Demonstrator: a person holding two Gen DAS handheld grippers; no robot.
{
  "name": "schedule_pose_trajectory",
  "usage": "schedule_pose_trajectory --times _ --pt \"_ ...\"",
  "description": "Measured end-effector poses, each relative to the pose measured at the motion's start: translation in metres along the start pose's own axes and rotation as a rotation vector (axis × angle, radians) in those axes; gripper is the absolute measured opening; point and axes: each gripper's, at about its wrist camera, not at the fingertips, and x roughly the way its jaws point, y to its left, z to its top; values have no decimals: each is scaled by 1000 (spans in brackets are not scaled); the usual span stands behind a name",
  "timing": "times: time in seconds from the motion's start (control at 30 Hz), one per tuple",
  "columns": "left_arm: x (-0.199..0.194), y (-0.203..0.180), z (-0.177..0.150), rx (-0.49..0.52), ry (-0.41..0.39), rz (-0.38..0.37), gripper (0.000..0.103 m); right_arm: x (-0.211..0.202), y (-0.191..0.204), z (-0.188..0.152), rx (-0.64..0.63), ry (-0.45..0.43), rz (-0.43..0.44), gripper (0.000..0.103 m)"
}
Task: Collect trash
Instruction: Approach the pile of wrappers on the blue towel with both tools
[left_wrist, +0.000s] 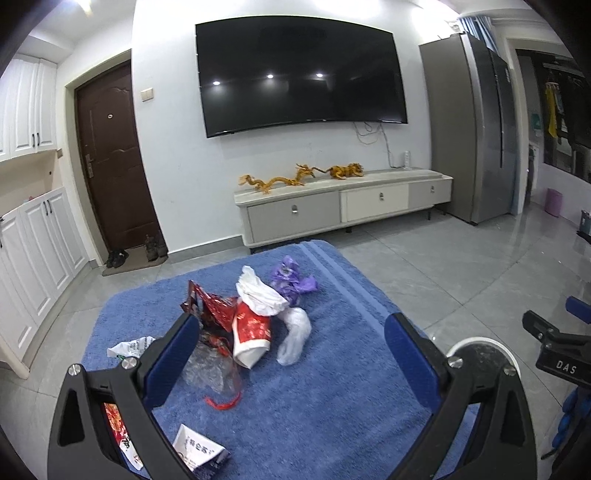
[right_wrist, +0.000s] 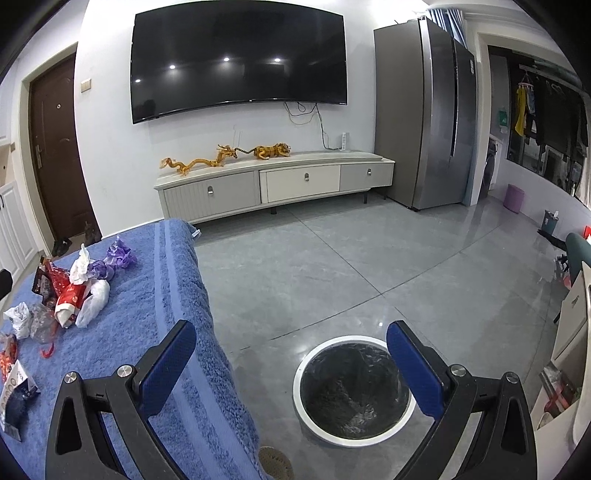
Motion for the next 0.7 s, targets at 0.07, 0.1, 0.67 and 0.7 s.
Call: schedule_pose_trajectory --times 0.07,0.1,0.67,0.7 --pt "3 4 0 -9 1 -1 101 2 0 2 -4 2 -4 103" --pt "5 5 1 -11 1 -1 101 3 0 3 -3 4 -5 103" --pt "17 4 -1 8 45 -76 101 10 6 15 -24 23 -20 103" --pt "17 5 -1 6 44 -73 101 10 7 15 -25 23 -21 103"
